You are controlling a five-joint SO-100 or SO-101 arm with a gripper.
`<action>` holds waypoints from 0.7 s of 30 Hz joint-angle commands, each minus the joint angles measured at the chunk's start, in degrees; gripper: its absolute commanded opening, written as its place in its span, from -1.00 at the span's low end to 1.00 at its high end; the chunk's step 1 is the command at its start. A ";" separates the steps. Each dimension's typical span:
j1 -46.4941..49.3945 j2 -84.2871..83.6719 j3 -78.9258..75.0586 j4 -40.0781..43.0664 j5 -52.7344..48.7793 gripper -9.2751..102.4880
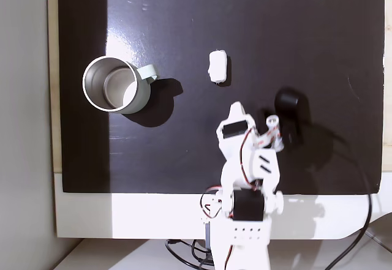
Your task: Grasp a gauze and put it in the cup.
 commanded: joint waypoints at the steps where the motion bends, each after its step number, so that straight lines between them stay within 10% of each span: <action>1: -0.70 -10.28 -14.59 2.90 -4.75 -0.79; 21: -3.16 -62.93 -65.39 33.13 -33.31 -0.31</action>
